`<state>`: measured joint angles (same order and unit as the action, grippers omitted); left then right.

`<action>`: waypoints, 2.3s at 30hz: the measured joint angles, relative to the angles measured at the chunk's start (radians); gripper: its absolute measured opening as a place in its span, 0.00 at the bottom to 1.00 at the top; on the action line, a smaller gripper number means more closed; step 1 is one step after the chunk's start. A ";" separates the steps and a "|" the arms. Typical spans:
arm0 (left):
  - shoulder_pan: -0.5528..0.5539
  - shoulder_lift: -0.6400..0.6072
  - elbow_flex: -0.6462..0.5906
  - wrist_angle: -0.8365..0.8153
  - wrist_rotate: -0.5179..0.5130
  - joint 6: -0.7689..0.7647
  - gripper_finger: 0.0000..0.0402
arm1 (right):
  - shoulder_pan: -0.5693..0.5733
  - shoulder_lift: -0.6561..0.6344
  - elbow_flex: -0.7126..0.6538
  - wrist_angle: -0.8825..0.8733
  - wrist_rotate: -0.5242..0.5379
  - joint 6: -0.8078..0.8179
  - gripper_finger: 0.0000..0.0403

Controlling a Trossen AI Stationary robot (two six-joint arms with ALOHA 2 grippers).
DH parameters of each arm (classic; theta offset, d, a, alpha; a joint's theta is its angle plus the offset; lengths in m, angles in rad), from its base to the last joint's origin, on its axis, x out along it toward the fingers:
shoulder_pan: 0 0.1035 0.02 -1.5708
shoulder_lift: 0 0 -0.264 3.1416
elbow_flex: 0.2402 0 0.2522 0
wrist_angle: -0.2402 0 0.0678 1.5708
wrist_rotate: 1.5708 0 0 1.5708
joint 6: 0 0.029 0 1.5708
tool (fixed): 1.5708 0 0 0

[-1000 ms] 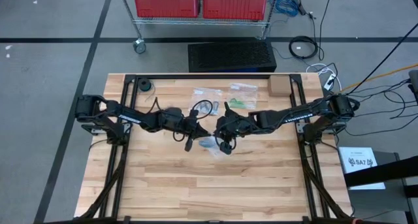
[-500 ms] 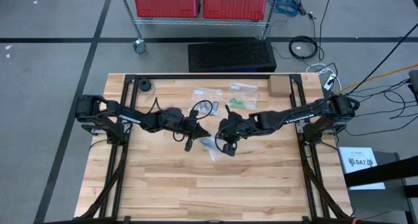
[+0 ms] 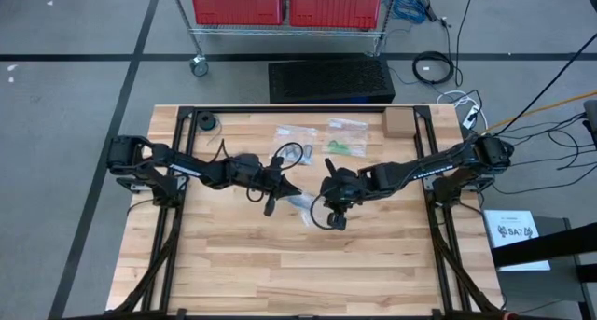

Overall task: Sort rubber bands
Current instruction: Close the bottom zip bag, then align the zip bags together

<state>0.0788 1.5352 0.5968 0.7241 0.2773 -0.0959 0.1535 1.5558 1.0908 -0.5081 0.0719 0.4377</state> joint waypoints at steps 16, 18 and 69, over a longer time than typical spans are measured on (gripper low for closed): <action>0.000 0.000 0.000 -0.006 -0.002 0.000 0.00 | 0.025 0.002 -0.001 -0.191 -0.027 0.082 0.02; 0.000 0.000 0.000 -0.006 -0.002 0.000 0.00 | 0.026 0.002 -0.001 -0.201 -0.027 0.085 0.02; -0.016 -0.004 0.003 -0.823 -0.378 0.005 0.28 | -0.582 0.003 -0.310 0.157 0.155 -0.419 0.21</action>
<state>0.0628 1.5311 0.5994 -0.0992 -0.1012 -0.0913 -0.4286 1.5588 0.7807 -0.3508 0.2267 0.0190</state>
